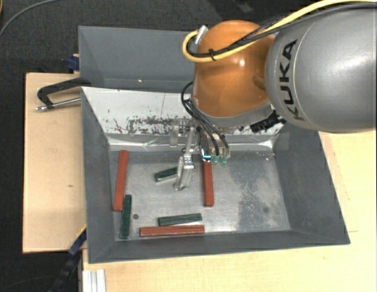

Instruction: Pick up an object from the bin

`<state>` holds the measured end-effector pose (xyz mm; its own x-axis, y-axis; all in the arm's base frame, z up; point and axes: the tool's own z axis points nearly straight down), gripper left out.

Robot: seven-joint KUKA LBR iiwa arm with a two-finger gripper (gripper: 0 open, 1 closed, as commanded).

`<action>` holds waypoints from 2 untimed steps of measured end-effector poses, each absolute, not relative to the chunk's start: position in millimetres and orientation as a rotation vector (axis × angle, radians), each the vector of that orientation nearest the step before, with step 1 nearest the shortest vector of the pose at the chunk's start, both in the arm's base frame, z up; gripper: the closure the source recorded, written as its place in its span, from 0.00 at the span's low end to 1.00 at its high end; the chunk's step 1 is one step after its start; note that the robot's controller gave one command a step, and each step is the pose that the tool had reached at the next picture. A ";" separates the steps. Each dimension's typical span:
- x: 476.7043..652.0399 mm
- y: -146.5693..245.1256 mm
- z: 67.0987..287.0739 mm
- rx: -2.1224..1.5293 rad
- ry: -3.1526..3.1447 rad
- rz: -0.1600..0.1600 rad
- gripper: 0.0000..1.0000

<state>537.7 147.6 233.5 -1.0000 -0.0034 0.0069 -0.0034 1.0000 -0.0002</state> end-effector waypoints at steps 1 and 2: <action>584.5 106.2 67.4 0.469 -3.102 0.000 0.00; 595.5 100.1 103.0 0.573 -3.099 -0.001 0.00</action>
Offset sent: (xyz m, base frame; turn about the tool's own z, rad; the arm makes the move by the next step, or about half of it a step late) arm 0.0473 -0.0410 -0.1635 -0.2983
